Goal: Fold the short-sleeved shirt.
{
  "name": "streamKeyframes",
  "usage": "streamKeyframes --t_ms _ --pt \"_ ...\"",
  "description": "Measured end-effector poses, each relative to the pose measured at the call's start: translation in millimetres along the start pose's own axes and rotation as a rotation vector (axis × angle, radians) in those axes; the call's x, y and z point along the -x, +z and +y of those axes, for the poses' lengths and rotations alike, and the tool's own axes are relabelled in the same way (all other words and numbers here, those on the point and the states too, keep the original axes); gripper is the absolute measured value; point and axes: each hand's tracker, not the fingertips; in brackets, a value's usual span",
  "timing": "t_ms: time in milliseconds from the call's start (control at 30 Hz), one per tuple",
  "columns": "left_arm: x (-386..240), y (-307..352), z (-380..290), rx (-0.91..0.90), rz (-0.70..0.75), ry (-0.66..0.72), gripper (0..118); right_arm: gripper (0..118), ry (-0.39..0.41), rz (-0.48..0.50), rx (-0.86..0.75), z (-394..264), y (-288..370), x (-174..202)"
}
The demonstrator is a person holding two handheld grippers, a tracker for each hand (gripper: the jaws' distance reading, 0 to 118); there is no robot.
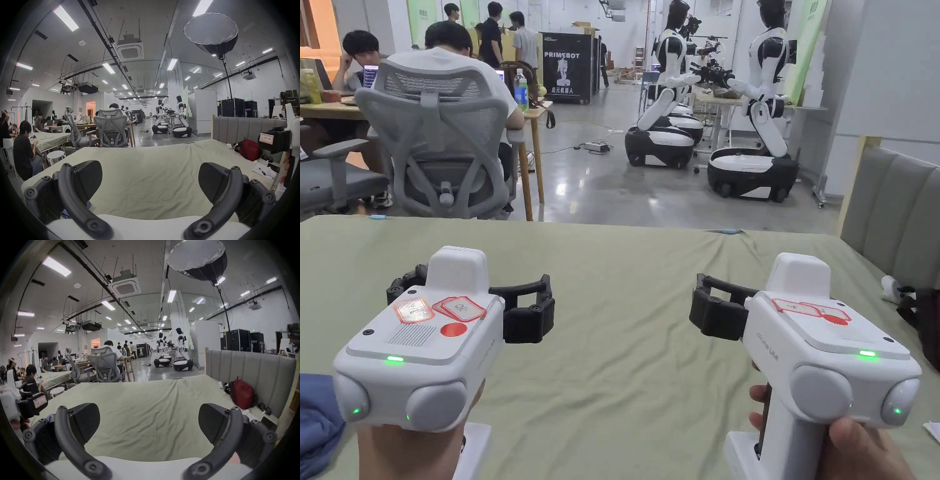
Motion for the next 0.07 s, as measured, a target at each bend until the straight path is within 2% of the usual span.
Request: streamKeyframes --t_ms 67 --pt "-1.2 0.5 -0.1 0.002 -0.002 -0.006 118 118 0.024 -0.054 -0.024 -2.9 1.6 2.0"
